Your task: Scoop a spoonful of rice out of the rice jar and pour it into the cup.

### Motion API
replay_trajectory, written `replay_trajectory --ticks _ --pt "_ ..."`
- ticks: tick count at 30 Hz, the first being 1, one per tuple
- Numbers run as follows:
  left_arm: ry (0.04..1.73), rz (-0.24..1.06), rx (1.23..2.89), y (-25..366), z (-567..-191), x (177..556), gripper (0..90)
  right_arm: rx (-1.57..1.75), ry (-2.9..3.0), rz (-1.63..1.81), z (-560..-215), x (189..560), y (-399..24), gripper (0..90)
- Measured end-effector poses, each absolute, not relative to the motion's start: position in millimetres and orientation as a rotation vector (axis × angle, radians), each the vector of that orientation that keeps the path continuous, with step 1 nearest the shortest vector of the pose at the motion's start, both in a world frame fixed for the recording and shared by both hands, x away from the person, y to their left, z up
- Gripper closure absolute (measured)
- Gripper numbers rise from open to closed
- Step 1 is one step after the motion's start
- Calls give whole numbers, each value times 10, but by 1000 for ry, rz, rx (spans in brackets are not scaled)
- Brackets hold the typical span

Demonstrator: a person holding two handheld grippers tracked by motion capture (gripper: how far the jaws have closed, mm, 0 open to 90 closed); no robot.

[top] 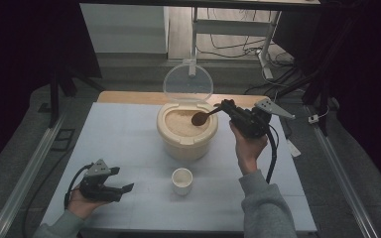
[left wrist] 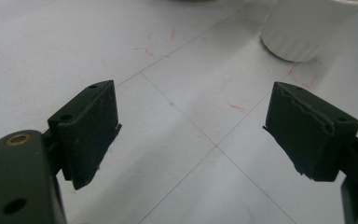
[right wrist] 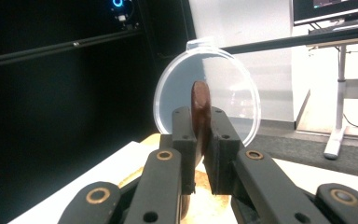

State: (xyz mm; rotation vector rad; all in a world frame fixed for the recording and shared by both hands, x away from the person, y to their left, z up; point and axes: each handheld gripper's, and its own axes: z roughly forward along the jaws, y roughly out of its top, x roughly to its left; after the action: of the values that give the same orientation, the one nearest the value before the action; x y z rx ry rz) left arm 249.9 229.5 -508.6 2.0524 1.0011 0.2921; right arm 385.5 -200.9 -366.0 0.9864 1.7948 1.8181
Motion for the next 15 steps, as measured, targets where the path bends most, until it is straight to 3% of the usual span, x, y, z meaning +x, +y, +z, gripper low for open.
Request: replay_trajectory --ticks 15 --pt "999 294 2055 2292 -5088 2499 171 1030 1815 1731 -3765 3921 -1971 830"
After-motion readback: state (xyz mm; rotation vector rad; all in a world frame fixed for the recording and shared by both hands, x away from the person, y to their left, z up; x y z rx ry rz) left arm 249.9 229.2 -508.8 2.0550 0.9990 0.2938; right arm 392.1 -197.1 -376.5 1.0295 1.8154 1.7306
